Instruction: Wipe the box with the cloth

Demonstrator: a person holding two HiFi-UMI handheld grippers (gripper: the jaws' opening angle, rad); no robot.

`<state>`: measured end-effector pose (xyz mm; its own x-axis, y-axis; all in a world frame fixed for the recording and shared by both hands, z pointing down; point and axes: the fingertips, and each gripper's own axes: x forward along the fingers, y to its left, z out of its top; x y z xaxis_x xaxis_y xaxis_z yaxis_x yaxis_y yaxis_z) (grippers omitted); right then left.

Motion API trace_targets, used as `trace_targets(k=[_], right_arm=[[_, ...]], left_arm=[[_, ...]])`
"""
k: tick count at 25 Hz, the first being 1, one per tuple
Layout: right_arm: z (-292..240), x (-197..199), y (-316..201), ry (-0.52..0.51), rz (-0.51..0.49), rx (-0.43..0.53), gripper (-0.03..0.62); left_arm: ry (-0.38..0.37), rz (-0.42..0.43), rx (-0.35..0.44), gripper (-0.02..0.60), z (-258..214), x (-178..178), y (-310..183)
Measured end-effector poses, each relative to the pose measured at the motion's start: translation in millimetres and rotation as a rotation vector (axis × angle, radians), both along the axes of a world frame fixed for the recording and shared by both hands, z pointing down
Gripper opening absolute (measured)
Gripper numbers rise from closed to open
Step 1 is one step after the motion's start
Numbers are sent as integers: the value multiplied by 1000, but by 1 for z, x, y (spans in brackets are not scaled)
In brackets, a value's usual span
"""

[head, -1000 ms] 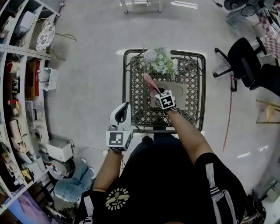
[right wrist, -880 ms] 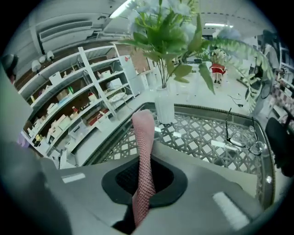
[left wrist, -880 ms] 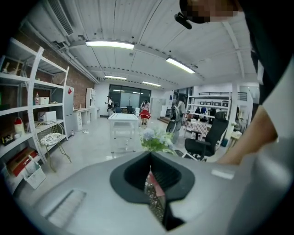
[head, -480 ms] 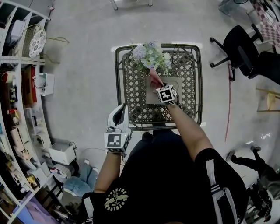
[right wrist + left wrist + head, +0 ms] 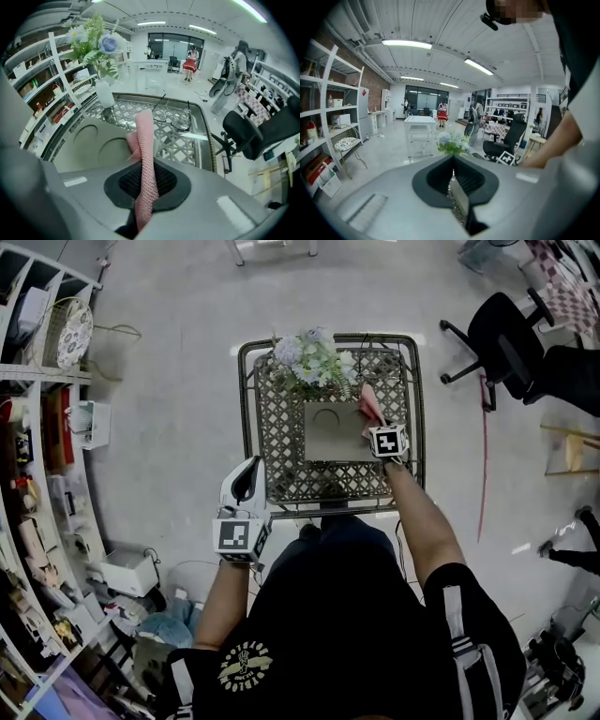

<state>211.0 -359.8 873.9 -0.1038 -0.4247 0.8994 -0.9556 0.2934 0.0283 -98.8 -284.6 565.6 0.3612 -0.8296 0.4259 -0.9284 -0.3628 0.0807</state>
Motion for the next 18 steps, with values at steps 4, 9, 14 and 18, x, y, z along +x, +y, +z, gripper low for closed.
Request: trace_targets(k=[4,9,14,18], right_arm=[[-2,27,3,38,25,-7,17],[-31,-14,15,-57,29,31,17],[-46,-110,49,-233,-64,-2,17],[-46,-186,66,-359,-107,-58,17]], left_arm=[[-7,-2,-7,0,-4,1,7],[11,-20,7,0,-17,-13,17],[18,-40,31,0,-27,-23,28],[7,-50,28,0,-32,-37,40]])
